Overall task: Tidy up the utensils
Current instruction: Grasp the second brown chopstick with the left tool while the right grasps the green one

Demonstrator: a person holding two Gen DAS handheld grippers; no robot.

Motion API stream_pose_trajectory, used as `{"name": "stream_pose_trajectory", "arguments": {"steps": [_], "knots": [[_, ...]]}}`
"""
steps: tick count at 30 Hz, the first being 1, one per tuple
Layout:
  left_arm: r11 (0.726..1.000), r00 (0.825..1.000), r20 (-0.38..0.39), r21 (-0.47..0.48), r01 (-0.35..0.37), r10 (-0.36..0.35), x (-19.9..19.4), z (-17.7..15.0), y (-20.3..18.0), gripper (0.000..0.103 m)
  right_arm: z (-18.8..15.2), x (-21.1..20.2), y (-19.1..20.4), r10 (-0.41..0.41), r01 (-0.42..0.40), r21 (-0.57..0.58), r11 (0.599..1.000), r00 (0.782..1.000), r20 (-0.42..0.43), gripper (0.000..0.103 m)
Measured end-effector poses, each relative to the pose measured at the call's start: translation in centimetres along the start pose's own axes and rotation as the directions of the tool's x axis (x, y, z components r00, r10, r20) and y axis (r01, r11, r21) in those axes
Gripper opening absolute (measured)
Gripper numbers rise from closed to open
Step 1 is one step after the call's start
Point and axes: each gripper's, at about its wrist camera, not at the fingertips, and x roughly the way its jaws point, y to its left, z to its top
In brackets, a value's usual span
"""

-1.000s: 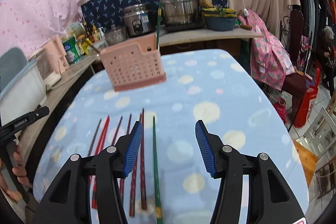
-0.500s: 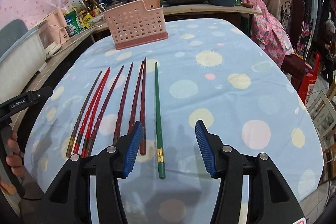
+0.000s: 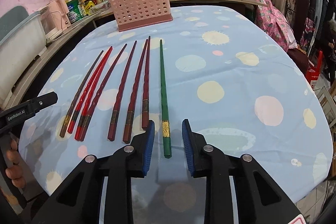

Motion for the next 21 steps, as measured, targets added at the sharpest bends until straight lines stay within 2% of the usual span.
{"name": "stream_pose_trajectory", "arguments": {"steps": [8, 21], "knots": [[1.0, 0.999, -0.033, 0.022, 0.005, -0.005, 0.6, -1.3, -0.7, 0.059, -0.5, 0.4, 0.0, 0.001, -0.001, 0.002, 1.0, 1.0, -0.013, 0.013], [0.999, 0.998, -0.062, 0.046, -0.022, 0.025, 1.9, -2.3, -0.8, 0.059, -0.6, 0.3, 0.1, -0.003, 0.003, -0.004, 1.0, 1.0, -0.01, 0.012]]}}
